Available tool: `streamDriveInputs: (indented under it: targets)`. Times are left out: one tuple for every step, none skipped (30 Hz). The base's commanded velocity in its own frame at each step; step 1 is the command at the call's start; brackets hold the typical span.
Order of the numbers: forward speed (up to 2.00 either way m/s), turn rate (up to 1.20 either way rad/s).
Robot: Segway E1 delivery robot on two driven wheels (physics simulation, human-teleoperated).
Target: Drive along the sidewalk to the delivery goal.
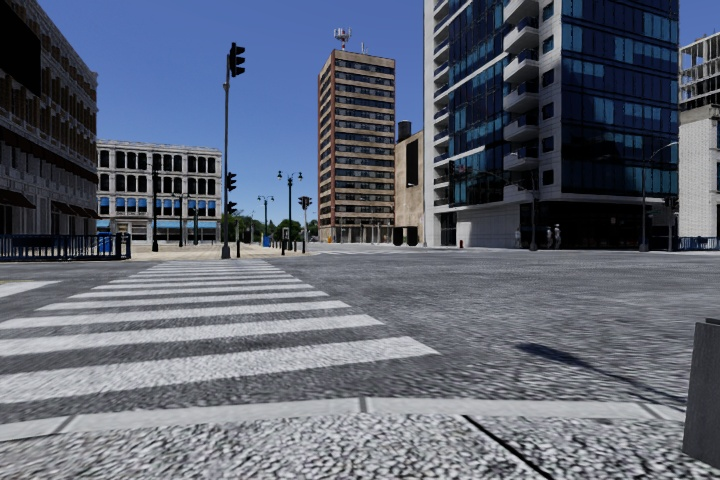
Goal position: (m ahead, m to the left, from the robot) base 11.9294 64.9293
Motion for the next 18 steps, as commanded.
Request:
streamDriveInputs:
  targets:
    - [0.0,0.0]
    - [0.0,0.0]
    - [0.0,0.0]
    - [0.0,0.0]
    - [0.0,0.0]
    - [0.0,0.0]
    - [0.0,0.0]
    - [0.0,0.0]
    - [0.0,0.0]
    - [0.0,0.0]
    - [0.0,0.0]
    - [0.0,0.0]
    - [0.0,0.0]
    - [0.0,0.0]
    - [0.0,0.0]
    - [0.0,0.0]
    - [0.0,0.0]
    - [0.0,0.0]
